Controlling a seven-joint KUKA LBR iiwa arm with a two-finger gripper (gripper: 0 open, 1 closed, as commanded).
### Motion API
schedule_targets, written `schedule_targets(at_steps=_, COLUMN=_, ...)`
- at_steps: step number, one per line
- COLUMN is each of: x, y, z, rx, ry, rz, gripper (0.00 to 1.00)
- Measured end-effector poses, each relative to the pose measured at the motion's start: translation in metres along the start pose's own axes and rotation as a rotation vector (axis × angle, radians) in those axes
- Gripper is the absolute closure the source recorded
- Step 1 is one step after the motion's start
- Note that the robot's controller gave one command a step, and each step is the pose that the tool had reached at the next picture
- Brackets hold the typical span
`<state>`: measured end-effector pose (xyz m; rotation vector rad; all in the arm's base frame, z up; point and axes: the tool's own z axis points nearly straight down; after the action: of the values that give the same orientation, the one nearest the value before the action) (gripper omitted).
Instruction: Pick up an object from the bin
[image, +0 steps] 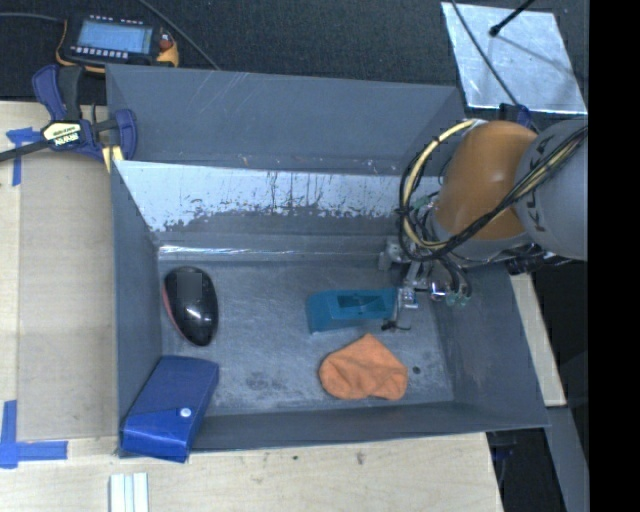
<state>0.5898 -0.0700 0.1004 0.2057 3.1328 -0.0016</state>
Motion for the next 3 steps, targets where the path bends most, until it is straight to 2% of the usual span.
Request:
schedule_targets(at_steps=1, x=0.002, y=0.004, z=0.03, rx=-0.001, ry=0.0, rz=0.086, gripper=0.0)
schedule_targets(at_steps=2, x=0.004, y=0.015, z=0.029, rx=0.001, ry=0.001, rz=0.104, gripper=1.0)
schedule_targets(at_steps=3, x=0.004, y=0.015, z=0.029, rx=0.001, ry=0.001, rz=0.103, gripper=1.0)
